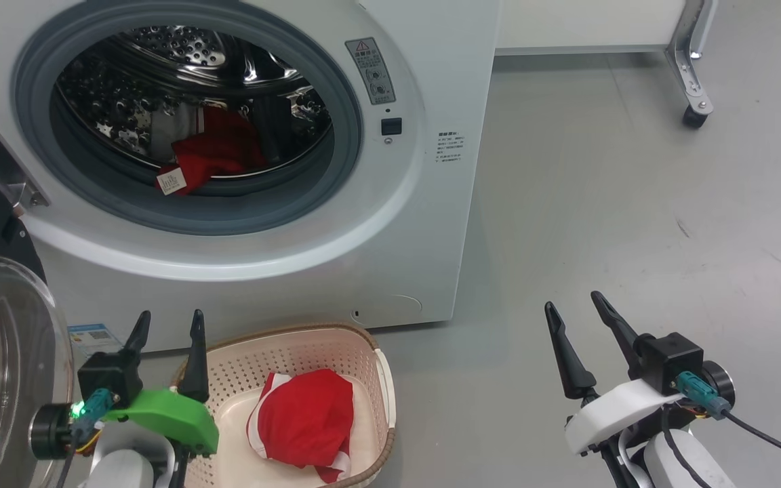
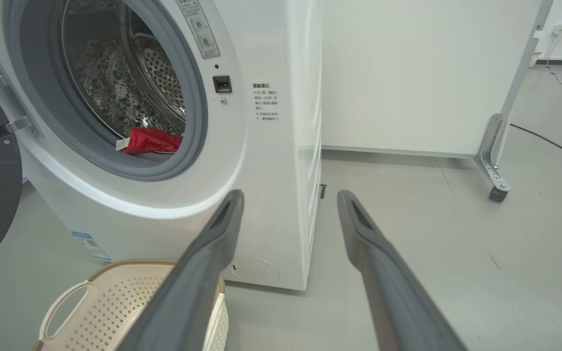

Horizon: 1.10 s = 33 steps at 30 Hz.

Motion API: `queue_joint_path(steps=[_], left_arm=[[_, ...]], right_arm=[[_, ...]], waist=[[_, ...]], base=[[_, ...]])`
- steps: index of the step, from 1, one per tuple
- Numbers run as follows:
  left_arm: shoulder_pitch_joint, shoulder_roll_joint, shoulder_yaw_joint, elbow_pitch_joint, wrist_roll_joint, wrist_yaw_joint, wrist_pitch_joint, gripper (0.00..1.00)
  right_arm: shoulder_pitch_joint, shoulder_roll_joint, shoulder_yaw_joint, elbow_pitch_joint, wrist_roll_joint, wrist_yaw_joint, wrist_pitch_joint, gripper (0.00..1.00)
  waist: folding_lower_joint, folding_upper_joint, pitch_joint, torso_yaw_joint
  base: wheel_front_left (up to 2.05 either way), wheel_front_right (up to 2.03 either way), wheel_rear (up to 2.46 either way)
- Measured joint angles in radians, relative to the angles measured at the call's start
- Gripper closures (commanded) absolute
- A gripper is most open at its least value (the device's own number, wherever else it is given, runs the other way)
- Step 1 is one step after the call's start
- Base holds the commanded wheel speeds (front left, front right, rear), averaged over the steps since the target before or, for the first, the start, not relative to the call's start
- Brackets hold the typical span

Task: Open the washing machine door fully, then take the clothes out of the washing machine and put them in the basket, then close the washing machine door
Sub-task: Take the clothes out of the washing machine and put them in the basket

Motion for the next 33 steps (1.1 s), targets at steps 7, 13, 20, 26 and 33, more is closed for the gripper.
queue_joint_path(steps=[7,13,20,26,33], left_arm=[[0.082,0.0,-0.014,-0.043,0.006,0.013,0.0,0.0],[0.14,0.0,-0.024,-0.073,0.006,0.031,0.0,0.0],[0.179,0.0,-0.03,-0.116,0.006,0.044,0.0,0.0],[0.195,0.0,-0.035,-0.155,0.006,0.052,0.0,0.0],[0.223,0.0,-0.043,-0.19,0.006,0.065,0.005,0.0]], right_arm=[[0.028,0.002,-0.006,-0.002,0.0,0.0,0.0,0.0],[0.053,0.005,-0.009,-0.002,0.0,0.0,0.0,0.0],[0.066,0.006,-0.009,-0.008,0.0,-0.001,0.0,0.0],[0.066,0.006,-0.008,-0.013,0.0,-0.001,0.0,0.0],[0.067,0.007,-0.008,-0.017,0.0,-0.001,0.0,0.0]], waist=[[0.0,0.0,-0.031,0.004],[0.0,0.0,-0.058,0.006],[0.0,0.0,-0.07,0.003],[0.0,0.0,-0.071,0.0],[0.0,0.0,-0.07,-0.005]], base=[[0.0,0.0,0.0],[0.0,0.0,0.0],[0.0,0.0,0.0],[0.0,0.0,0.0],[0.0,0.0,0.0]])
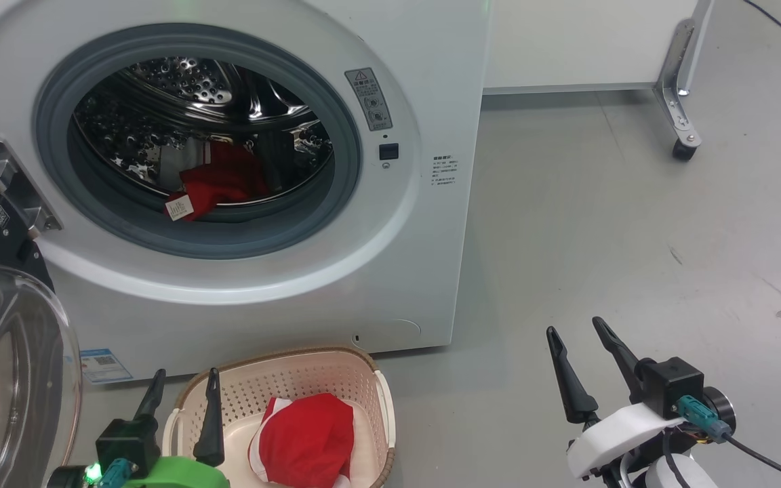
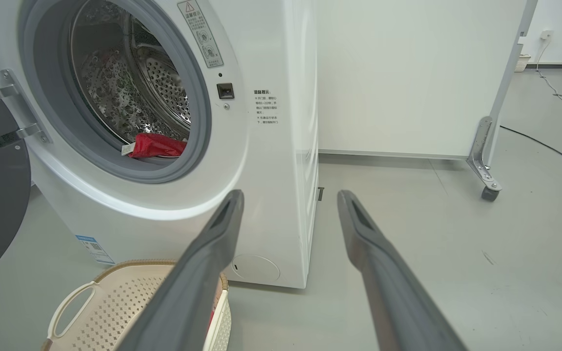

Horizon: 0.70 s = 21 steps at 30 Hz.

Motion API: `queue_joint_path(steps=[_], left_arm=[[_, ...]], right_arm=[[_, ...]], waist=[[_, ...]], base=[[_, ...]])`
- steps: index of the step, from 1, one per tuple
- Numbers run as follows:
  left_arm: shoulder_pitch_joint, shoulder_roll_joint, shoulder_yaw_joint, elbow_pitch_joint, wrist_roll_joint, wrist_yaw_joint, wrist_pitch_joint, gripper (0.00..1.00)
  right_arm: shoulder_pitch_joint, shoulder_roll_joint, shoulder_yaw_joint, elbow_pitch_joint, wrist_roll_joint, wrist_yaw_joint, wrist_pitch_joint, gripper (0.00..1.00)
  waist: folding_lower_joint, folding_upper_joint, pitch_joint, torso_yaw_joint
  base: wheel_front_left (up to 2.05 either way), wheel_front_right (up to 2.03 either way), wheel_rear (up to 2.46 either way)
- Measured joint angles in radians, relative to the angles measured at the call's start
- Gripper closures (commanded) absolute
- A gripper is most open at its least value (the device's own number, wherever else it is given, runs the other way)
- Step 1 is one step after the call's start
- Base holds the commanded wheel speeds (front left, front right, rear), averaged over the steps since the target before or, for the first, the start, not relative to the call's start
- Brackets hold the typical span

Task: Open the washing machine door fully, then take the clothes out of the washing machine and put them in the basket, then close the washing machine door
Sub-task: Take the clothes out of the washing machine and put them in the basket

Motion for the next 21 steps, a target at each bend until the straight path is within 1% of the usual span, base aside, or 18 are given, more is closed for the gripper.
queue_joint_path(steps=[10,21], left_arm=[[0.017,0.0,-0.008,-0.038,0.0,0.009,0.01,0.0],[0.015,0.0,-0.02,-0.067,-0.005,0.009,0.055,0.0]], right_arm=[[0.0,0.0,0.0,-0.004,0.0,0.0,0.0,0.0],[0.003,0.001,0.007,-0.018,-0.001,0.0,0.0,0.0]], waist=[[0.0,0.0,0.0,-0.006],[0.0,0.0,0.022,-0.011]], base=[[0.0,0.0,0.0],[0.0,0.0,0.0]])
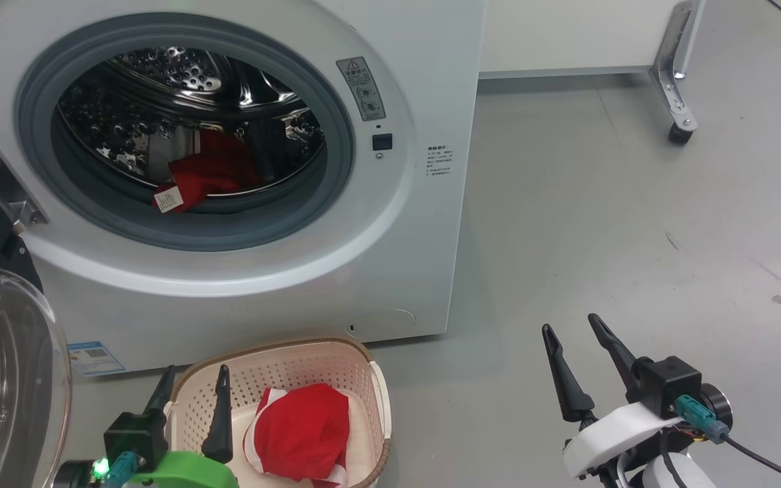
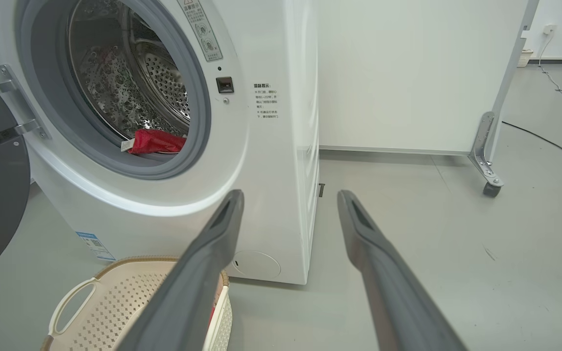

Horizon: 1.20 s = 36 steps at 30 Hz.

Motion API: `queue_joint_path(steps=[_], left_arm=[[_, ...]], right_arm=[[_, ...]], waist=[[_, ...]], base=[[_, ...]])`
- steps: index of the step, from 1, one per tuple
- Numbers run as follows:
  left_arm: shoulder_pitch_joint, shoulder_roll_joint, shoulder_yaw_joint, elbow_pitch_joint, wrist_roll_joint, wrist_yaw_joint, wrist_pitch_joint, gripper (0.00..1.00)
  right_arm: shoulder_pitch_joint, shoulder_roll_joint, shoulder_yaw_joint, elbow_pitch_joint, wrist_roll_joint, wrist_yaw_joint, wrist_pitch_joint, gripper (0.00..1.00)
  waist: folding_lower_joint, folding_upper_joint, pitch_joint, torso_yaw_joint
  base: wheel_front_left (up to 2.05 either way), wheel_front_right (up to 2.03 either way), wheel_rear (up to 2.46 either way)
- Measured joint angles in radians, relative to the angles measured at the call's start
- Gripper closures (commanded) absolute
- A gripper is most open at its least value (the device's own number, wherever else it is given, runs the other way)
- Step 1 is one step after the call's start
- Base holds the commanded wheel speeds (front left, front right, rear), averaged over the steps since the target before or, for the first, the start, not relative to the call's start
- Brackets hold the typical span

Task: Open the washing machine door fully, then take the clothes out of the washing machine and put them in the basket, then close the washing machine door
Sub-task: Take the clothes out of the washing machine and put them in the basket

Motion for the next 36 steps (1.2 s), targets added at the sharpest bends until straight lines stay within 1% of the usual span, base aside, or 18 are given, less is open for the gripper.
queue_joint_path(steps=[4,11,20,25,30,31,32,36], left_arm=[[-0.018,0.0,-0.001,0.0,0.0,0.0,0.02,0.0],[-0.13,0.002,-0.001,0.005,0.002,0.0,0.061,0.0],[-0.272,0.014,-0.003,0.076,0.003,-0.006,0.133,0.0],[-0.365,0.049,-0.002,0.129,0.015,-0.01,0.195,0.0],[-0.474,0.095,0.004,0.163,0.028,-0.01,0.257,0.0],[-0.495,0.105,0.005,0.17,0.033,-0.01,0.272,0.0],[-0.54,0.126,0.009,0.184,0.049,-0.01,0.298,0.0],[-0.637,0.168,0.035,0.192,0.054,-0.01,0.338,0.0]], right_arm=[[-0.001,0.0,0.009,-0.012,-0.002,0.0,0.0,0.0],[-0.017,0.001,0.028,-0.036,-0.011,0.001,0.0,0.0],[-0.083,0.0,0.051,-0.074,-0.01,0.001,0.0,0.0],[-0.119,0.0,0.073,-0.096,0.002,0.001,0.0,0.0],[-0.158,-0.002,0.1,-0.118,0.029,0.001,0.0,0.0],[-0.164,-0.002,0.104,-0.121,0.039,0.001,0.0,0.0],[-0.18,-0.002,0.114,-0.128,0.054,0.001,0.0,0.0],[-0.217,-0.003,0.138,-0.148,0.076,0.0,0.0,0.0]], waist=[[0.0,0.0,0.026,-0.005],[0.0,0.0,0.093,-0.019],[0.0,0.0,0.208,-0.052],[0.0,0.0,0.275,-0.076],[0.0001,0.0,0.345,-0.105],[0.0001,0.0,0.358,-0.111],[0.0001,0.0,0.386,-0.124],[0.0002,0.0,0.443,-0.149]], base=[[0.0,0.0,0.0],[0.0,0.0,0.0],[0.0,0.0,0.0],[0.0,0.0,0.0],[0.0,0.0,0.0],[0.0,0.0,0.0],[0.0,0.0,0.0],[0.0,0.0,0.0]])
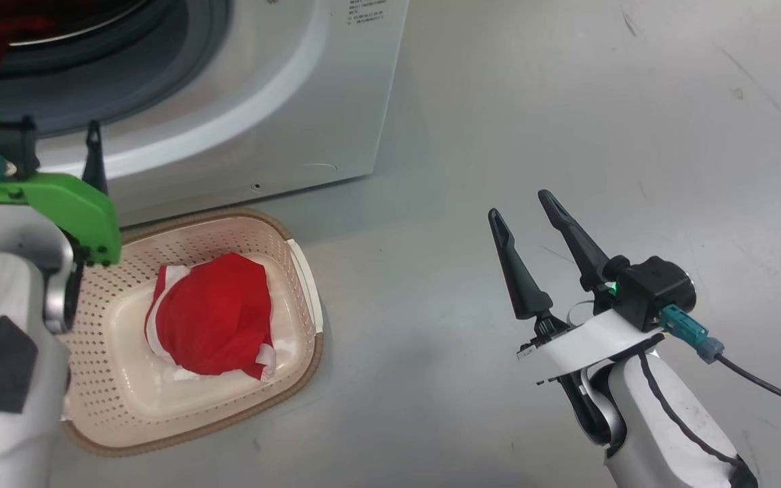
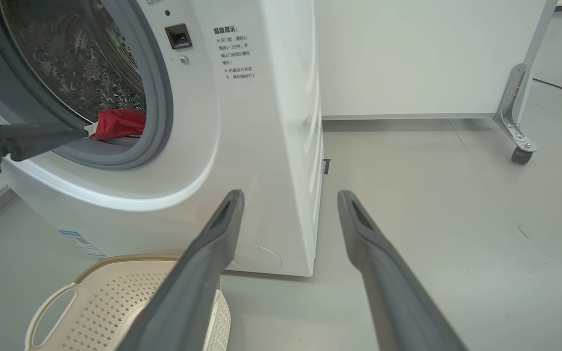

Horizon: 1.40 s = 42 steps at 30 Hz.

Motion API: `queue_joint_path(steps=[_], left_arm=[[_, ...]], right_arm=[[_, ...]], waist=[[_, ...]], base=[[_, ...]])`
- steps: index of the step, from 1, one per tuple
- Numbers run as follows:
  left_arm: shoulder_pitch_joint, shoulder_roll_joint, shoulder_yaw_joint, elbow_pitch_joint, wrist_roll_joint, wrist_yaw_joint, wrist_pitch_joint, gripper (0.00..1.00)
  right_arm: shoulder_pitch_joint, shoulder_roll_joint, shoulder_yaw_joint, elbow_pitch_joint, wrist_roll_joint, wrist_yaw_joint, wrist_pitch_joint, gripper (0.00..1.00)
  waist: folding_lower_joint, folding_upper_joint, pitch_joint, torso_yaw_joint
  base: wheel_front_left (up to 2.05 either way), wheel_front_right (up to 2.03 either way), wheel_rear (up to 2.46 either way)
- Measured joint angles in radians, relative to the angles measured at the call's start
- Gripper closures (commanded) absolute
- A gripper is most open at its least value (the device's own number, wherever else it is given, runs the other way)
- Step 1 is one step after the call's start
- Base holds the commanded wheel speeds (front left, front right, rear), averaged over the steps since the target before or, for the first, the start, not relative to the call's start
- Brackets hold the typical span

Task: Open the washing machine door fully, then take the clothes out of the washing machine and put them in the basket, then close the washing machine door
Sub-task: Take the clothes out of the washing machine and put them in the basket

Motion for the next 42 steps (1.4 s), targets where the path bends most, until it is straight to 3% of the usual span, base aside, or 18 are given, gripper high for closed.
queue_joint_path(steps=[16,26,42], left_arm=[[-0.3,0.211,0.086,0.038,0.061,0.001,0.089,0.0],[-0.415,0.309,0.113,0.086,0.074,-0.009,0.166,0.0],[-0.487,0.344,0.123,0.17,0.064,-0.026,0.331,0.0]], right_arm=[[-0.13,0.0,0.054,-0.037,0.095,-0.028,0.0,0.0],[-0.15,0.0,0.071,-0.038,0.12,-0.046,0.0,0.0],[-0.185,0.001,0.089,-0.045,0.133,-0.062,0.0,0.0]], waist=[[0.0001,0.0,0.194,-0.119],[0.0,0.0,0.26,-0.186],[-0.0001,0.0,0.308,-0.214]], base=[[0.0,0.0,0.0],[0.0,0.0,0.0],[0.0,0.0,0.0]])
